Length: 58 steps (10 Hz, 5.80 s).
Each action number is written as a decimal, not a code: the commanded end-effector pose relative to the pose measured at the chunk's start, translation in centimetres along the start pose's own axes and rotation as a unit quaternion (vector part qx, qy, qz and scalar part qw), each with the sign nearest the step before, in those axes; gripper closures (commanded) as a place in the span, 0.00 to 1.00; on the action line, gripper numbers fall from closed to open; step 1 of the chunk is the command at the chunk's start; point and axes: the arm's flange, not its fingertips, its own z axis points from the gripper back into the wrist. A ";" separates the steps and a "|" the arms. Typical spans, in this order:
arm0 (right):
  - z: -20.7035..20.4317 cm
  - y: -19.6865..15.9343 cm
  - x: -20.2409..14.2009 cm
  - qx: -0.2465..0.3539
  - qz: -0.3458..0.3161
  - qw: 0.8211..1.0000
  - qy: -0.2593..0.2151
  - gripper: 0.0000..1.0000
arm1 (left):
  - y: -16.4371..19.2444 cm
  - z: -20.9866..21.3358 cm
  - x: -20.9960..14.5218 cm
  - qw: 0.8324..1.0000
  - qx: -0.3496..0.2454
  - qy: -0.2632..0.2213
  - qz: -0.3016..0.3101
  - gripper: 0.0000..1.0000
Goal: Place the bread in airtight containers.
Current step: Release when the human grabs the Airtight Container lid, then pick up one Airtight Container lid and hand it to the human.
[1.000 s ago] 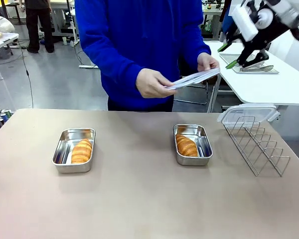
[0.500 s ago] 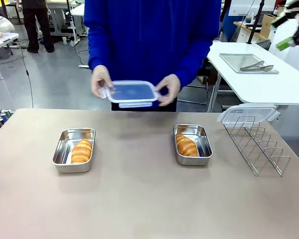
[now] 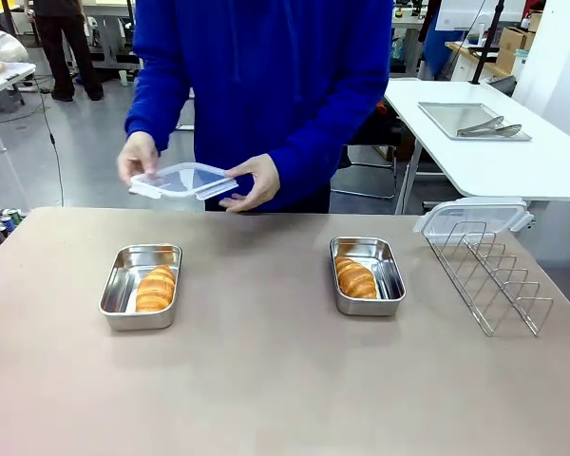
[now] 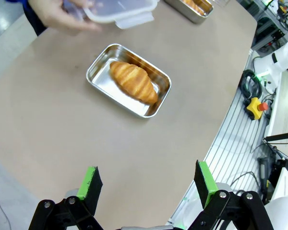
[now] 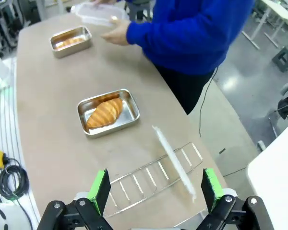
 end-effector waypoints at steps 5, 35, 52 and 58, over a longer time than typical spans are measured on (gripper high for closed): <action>-0.2 0.6 -1.0 0.001 -0.009 1.000 -0.001 0.00 | 0.0 0.1 0.0 1.000 -0.002 0.003 -0.007 0.00; -23.4 -4.4 -3.4 -0.012 0.256 0.918 0.302 1.00 | 0.0 0.1 0.0 1.000 -0.002 0.003 -0.007 0.00; -9.5 9.0 11.7 -0.040 0.445 0.892 0.070 1.00 | 0.0 0.1 0.0 1.000 -0.002 0.003 -0.007 0.00; -15.0 10.6 10.6 -0.037 0.568 0.822 0.024 1.00 | 0.0 0.1 0.0 1.000 -0.002 0.003 -0.007 0.00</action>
